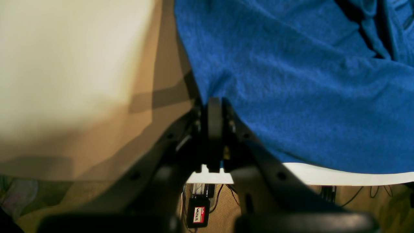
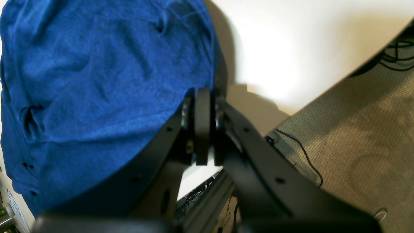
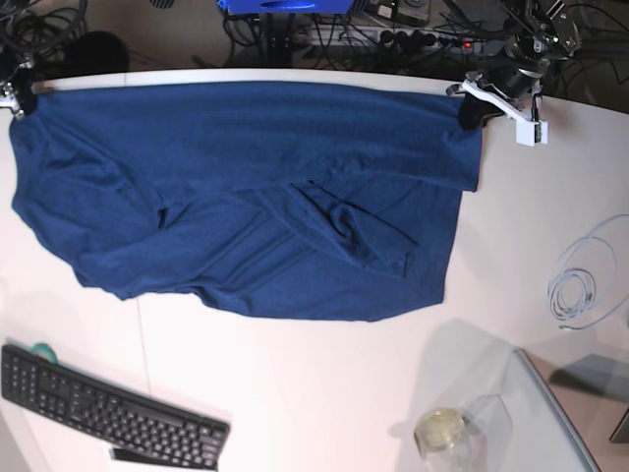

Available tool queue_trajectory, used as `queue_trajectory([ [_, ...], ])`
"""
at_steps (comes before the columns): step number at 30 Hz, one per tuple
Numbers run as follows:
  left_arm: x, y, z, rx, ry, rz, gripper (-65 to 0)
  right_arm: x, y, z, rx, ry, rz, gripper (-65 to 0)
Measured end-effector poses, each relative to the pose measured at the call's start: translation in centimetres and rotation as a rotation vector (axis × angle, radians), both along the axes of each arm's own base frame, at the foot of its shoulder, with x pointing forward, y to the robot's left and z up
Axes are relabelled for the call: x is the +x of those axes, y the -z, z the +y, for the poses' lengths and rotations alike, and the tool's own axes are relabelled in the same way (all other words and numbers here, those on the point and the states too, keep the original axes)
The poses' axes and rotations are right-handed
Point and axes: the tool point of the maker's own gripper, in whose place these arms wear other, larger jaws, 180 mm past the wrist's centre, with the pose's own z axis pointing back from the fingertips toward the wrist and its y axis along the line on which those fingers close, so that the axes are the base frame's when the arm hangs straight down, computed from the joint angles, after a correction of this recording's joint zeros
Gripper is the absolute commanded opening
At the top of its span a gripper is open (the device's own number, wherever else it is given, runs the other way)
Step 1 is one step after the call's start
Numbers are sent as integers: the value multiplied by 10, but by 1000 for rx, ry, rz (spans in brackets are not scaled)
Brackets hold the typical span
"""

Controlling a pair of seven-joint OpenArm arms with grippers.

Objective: Layout the t-shirt on the table in an organized manner, then fold the t-shirt properly
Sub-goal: 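Pull the shirt edge taut between both grippers, spreading it, then release the right gripper and move it to the shirt's lower corner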

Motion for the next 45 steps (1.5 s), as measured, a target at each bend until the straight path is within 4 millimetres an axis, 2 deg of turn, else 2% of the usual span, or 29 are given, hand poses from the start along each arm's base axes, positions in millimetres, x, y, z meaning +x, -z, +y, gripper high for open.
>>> queue_trajectory([
  [4, 0, 0, 0, 1, 1, -1, -650, 0, 0, 0, 0, 1, -2, -426],
  [6, 0, 0, 0, 1, 0, -1, -650, 0, -1, -1, 0, 5, -4, -369],
  [7, 0, 0, 0, 1, 0, -1, -638, 0, -1, -1, -1, 5, -4, -363],
  [9, -1, -1, 4, 4, -11, -1, -449, 1, -2, -2, -7, 6, -8, -365],
  [11, -5, -4, 21, 23, -63, -6, -291, 6, -11, -5, -37, -8, -21, -362],
  [14, -14, -9, 48, 62, -134, -8, -150, 18, -30, -15, -97, -16, -66, -359],
  [16, -16, -13, 61, 78, -173, -18, -105, 26, -40, -15, -122, -32, -86, -359],
  [18, -14, -19, 77, 101, -212, -31, -91, 38, -47, -17, -134, -49, -102, -357],
  [20, -12, -32, 99, 144, -251, -60, -92, 63, -59, -26, -165, -66, -131, -357],
  [22, -13, -47, 120, 196, -274, -85, -92, 104, -76, -35, -240, -156, -140, -357],
  [24, -15, -56, 125, 229, -264, -89, -92, 149, -89, -34, -299, -252, -153, -357],
  [27, -11, -67, 123, 256, -243, -108, -92, 210, -90, -14, -326, -356, -165, -357],
  [30, -11, -78, 124, 281, -228, -129, -92, 245, -72, 11, -335, -428, -147, -357],
  [33, -16, -73, 125, 277, -239, -111, -94, 265, -53, 32, -340, -506, -103, -357],
  [37, -18, -73, 126, 280, -236, -105, -94, 285, -51, 50, -303, -517, -139, -357],
  [40, -22, -70, 125, 283, -231, -91, -94, 280, -43, 52, -290, -520, -123, -357],
  [43, -17, -70, 121, 277, -219, -97, -94, 276, -36, 62, -273, -529, -113, -357],
  [45, -8, -63, 102, 254, -148, -90, -94, 277, -33, 70, -257, -532, -117, -357],
])
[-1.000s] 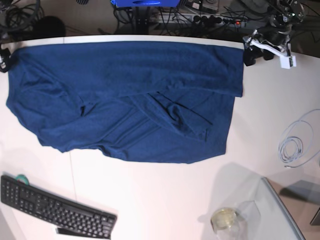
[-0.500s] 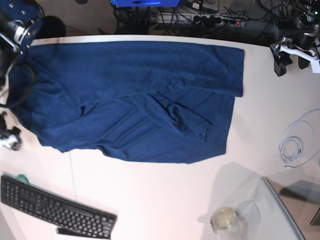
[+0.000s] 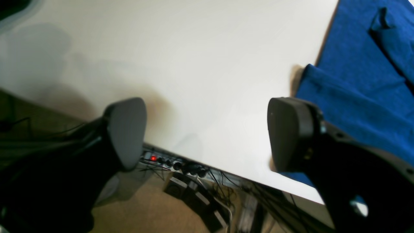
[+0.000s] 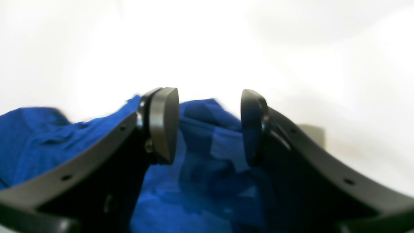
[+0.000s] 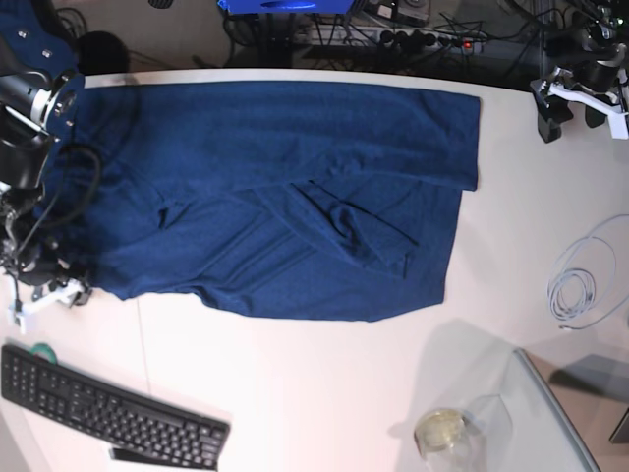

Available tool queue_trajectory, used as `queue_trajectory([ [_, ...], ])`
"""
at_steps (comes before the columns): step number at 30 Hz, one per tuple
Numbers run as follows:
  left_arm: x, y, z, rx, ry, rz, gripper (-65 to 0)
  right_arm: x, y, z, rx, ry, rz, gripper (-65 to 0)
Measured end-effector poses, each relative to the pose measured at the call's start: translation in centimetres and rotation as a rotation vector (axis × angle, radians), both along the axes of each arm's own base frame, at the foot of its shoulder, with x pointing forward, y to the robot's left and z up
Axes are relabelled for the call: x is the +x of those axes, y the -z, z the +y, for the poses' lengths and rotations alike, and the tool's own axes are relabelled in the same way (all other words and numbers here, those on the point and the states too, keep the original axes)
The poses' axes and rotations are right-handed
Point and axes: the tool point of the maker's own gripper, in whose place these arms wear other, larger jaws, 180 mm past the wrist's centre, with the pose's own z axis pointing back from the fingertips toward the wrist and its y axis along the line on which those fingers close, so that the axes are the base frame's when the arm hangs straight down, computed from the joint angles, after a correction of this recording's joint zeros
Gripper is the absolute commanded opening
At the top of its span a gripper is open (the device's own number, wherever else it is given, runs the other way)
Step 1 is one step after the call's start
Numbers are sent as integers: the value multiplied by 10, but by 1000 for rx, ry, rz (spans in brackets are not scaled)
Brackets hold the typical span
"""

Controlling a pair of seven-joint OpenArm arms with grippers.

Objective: Layout the t-shirt on the table in an organized manner, then fold the t-shirt properly
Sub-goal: 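Release the right gripper and move it to the shirt's lower corner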

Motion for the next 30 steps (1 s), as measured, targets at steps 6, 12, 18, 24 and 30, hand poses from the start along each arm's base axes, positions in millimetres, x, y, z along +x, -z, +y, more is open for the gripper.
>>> queue_trajectory([
  [6, 22, 11, -64, -74, 186, 4, -94, -8, 11, -1, 8, 13, 38, -357],
  [12, 27, 17, -88, -99, 258, 21, -94, 0, 5, -14, -22, 89, -9, -357],
  [18, 29, 19, -93, -108, 268, 19, -94, -1, 5, -15, -24, 90, -7, -357],
  [24, 27, 23, -92, -117, 262, 28, -94, -14, 33, -2, 26, 107, 48, -360],
  [30, 25, 25, -92, -120, 257, 36, -94, -8, 29, -4, 20, 124, 6, -413],
])
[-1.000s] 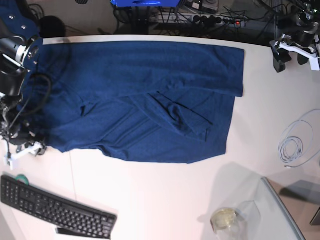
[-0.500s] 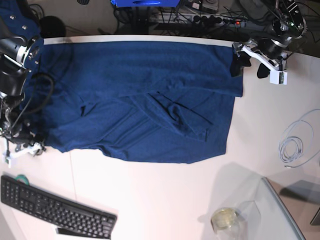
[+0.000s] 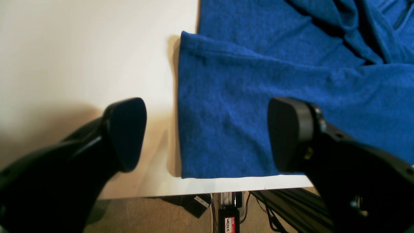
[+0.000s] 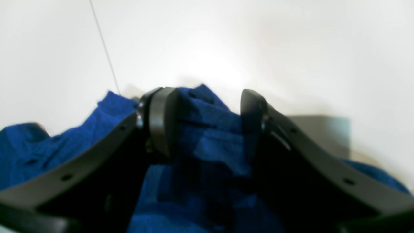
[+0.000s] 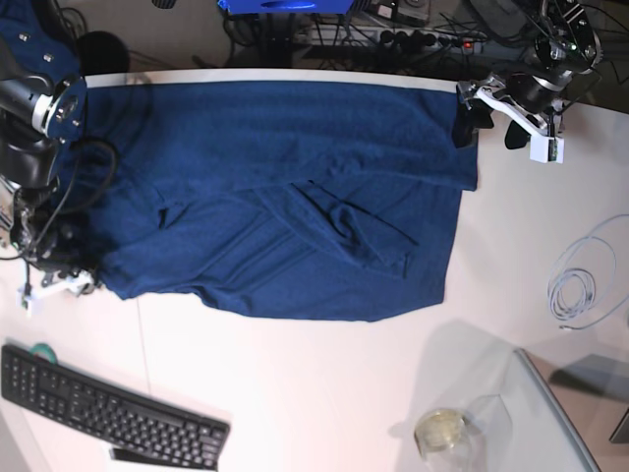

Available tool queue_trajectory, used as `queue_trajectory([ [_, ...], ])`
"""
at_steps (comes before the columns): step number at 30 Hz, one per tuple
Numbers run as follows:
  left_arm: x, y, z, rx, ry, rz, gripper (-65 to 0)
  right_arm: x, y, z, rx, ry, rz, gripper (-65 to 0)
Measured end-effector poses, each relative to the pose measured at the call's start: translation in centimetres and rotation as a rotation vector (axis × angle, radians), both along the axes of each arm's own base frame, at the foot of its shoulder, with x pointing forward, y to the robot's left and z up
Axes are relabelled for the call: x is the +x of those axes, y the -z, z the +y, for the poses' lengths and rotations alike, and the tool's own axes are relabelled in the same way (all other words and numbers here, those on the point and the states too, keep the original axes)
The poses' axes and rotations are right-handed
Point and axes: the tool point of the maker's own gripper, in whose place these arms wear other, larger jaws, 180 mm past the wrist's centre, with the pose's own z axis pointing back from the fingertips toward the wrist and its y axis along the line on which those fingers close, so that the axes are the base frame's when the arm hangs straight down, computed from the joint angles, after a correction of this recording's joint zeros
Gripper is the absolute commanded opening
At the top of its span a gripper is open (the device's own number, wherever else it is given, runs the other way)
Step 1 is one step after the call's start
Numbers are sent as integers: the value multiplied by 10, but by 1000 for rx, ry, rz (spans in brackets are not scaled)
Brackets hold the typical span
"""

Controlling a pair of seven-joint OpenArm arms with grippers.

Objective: Layout the t-shirt on the table in an organized manner, then fold the t-shirt properly
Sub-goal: 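Release the right gripper and move it to the shirt's lower corner, then grasp the shirt hem corner with the right gripper and pull it outward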

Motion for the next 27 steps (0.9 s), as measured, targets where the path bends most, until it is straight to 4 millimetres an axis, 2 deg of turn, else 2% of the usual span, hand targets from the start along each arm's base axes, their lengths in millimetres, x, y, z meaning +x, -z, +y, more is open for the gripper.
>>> queue_trajectory([
  [4, 0, 0, 0, 0, 1, 0, -94, 3, -3, -3, -10, 9, -22, -639],
  [5, 0, 0, 0, 0, 1, 0, -94, 3, -3, -3, -9, 9, -24, -650],
  [7, 0, 0, 0, 0, 1, 0, -94, 4, -5, -3, -15, 7, -28, -638],
  [12, 0, 0, 0, 0, 0, 0, -94, 10, -29, -16, -77, -1, -86, -650],
  [17, -4, 8, -1, -17, -7, 21, -94, 6, -46, -11, -117, -42, -96, -650],
  [23, -4, 8, -1, -16, -7, 20, -94, 6, -77, -5, -165, -72, -135, -650],
  [27, -4, 8, -2, -19, -7, 20, -94, 0, -95, 8, -196, -109, -184, -650],
])
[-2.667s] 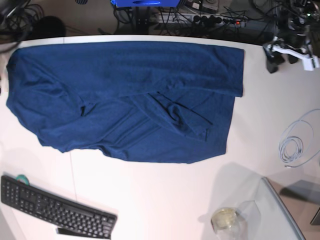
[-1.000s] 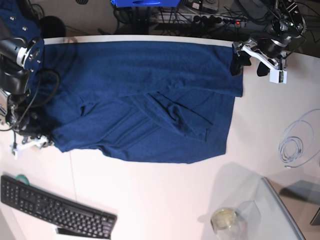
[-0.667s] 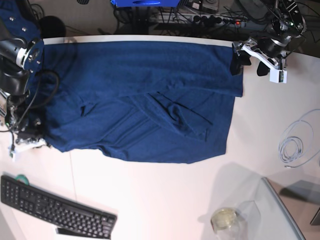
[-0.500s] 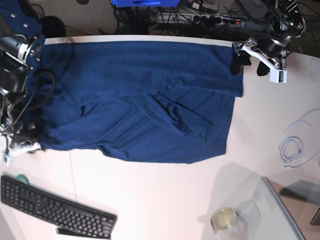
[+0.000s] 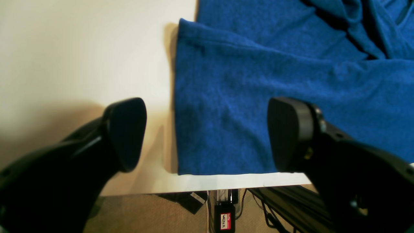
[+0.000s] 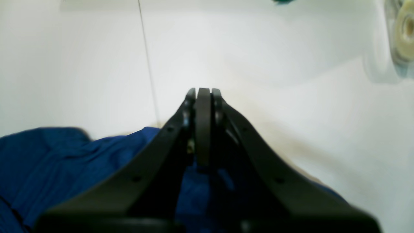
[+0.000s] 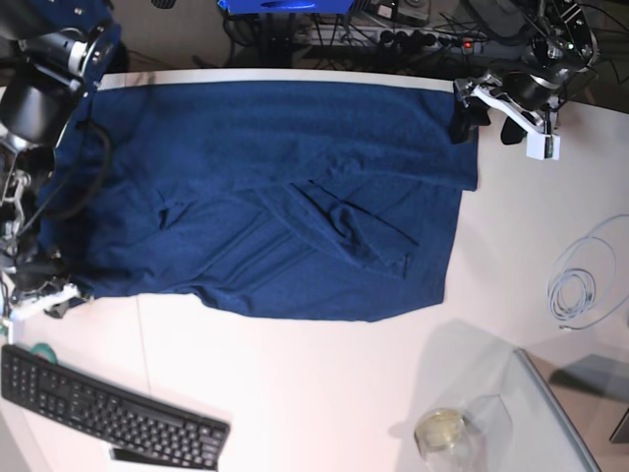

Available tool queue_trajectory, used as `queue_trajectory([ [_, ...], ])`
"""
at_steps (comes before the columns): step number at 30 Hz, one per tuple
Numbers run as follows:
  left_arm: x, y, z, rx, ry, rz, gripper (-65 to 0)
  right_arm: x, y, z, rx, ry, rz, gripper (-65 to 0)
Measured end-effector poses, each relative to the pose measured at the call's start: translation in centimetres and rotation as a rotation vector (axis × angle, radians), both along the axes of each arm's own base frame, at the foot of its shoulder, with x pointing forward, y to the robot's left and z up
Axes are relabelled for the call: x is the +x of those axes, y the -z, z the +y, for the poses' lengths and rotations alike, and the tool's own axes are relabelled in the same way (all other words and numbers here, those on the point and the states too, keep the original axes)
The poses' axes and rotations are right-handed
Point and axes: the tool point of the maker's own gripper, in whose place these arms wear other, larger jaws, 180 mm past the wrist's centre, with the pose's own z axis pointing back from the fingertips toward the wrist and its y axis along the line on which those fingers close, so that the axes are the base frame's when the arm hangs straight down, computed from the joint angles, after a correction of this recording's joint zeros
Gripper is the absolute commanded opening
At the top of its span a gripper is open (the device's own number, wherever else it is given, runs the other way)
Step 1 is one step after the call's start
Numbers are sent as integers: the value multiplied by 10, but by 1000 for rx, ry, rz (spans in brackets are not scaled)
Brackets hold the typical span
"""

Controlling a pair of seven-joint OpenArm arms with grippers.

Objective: Layout the t-shirt on the table in an organized manner, then fold the t-shirt properly
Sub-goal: 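Grasp the shirt hem corner with the right gripper and pull it outward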

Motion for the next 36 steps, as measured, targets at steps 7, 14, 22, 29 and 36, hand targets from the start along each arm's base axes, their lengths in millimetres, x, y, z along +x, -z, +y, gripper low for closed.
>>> queue_trajectory([
  [7, 0, 0, 1, 2, 1, 0, -94, -37, 2, 35, -6, -74, 49, -650],
  [14, 0, 0, 1, 2, 1, 1, -94, -95, 25, 62, 18, -86, 144, -650],
  [22, 0, 0, 1, 3, 1, 0, -94, -132, 53, 80, 71, -95, 267, -609],
  [29, 0, 0, 1, 3, 1, 0, -94, -115, 25, 72, 29, -93, 213, -321],
  [36, 0, 0, 1, 4, 1, 1, -94, -34, 23, 52, 73, -95, 186, -324],
])
